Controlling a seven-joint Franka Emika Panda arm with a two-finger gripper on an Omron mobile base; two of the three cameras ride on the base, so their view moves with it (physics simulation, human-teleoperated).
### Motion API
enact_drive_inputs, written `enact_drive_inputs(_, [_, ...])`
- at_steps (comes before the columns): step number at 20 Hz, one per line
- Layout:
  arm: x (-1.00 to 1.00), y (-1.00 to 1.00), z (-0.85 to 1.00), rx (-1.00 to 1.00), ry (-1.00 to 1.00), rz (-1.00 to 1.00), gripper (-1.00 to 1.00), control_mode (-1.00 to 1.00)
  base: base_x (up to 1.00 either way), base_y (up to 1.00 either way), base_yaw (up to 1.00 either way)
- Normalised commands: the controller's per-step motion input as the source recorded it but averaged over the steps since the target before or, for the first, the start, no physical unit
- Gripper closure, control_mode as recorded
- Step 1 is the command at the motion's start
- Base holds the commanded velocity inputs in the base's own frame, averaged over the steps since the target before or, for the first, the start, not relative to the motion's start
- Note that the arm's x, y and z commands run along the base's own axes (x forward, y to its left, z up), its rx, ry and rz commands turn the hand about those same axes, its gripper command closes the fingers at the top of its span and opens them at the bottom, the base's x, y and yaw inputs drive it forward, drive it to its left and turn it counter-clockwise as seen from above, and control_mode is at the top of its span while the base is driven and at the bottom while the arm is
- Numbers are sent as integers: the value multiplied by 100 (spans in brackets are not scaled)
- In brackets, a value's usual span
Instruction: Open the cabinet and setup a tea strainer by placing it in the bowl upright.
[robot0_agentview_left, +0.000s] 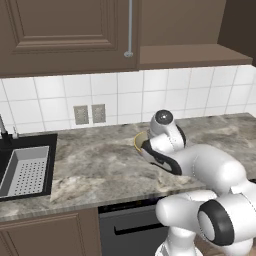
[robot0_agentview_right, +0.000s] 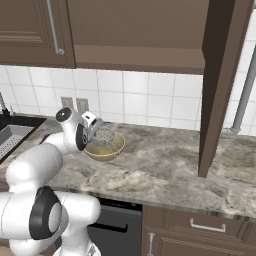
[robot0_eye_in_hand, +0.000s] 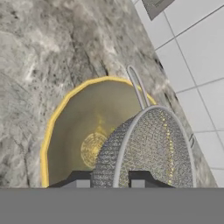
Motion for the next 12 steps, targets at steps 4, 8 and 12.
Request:
enact_drive_inputs(4, [26, 0, -31, 0, 3, -2, 100, -100, 0, 0, 0])
enact_drive_inputs(8, [14, 0, -34, 0, 4, -1, 100, -100, 0, 0, 0])
enact_drive_inputs(12, [1, 0, -28, 0, 1, 0, 100, -100, 0, 0, 0])
